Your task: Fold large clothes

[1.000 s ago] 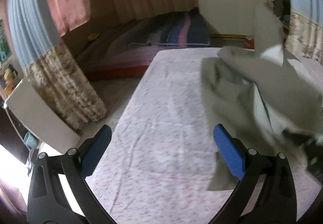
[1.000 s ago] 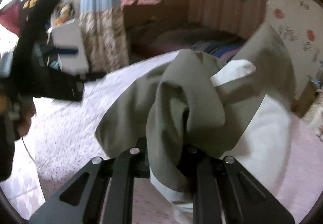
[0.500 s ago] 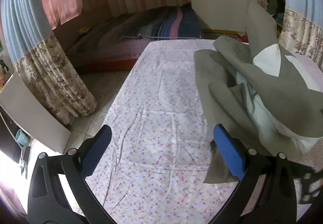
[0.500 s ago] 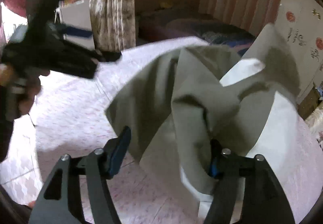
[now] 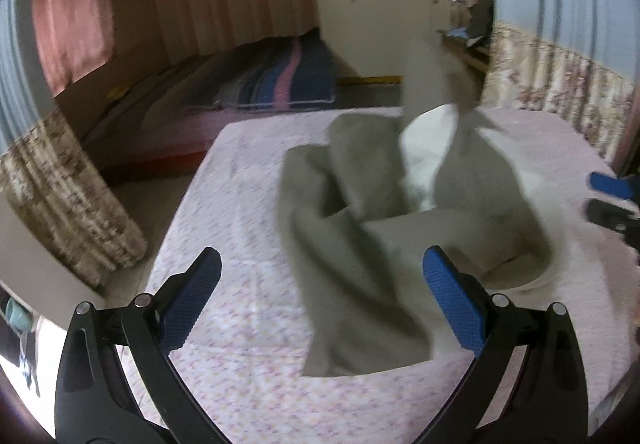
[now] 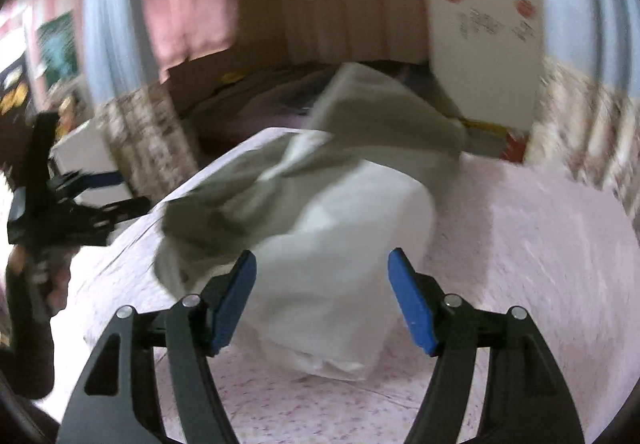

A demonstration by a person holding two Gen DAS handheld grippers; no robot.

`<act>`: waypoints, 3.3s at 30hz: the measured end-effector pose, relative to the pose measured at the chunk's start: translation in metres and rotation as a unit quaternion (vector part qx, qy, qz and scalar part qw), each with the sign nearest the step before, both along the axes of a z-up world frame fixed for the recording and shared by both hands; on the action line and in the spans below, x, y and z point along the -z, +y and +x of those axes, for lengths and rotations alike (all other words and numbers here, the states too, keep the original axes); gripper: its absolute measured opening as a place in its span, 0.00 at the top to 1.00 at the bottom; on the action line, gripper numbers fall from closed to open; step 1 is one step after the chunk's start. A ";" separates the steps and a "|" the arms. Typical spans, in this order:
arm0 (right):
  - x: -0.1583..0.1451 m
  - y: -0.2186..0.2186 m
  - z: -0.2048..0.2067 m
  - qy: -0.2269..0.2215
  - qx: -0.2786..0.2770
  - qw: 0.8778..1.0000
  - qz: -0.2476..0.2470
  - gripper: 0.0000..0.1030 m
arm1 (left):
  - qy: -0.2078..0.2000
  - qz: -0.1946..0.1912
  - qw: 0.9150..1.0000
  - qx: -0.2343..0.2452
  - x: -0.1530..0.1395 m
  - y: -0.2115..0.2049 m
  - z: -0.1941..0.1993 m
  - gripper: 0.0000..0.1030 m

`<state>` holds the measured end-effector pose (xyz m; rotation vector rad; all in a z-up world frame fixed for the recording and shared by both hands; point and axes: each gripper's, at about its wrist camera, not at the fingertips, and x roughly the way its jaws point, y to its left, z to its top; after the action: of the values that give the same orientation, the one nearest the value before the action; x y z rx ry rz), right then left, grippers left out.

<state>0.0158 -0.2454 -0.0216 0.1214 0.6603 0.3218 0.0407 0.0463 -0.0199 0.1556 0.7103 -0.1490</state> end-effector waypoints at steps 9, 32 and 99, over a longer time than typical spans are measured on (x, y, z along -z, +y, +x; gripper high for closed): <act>0.055 -0.007 0.044 0.065 0.030 0.994 0.079 0.33 | 0.037 0.002 0.998 0.059 0.020 -0.074 0.030 0.03; 0.016 0.071 0.046 -0.010 -0.116 0.992 0.045 0.93 | -0.017 -0.013 0.999 0.024 -0.001 0.001 0.008 0.80; 0.089 0.083 0.039 -0.001 0.114 0.993 0.032 0.02 | 0.020 0.014 1.000 0.000 0.120 0.026 0.029 0.03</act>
<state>0.0547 -0.1620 -0.1103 0.2565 0.6282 0.1227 0.0695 0.0718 -0.1398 0.1797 0.7527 -0.1419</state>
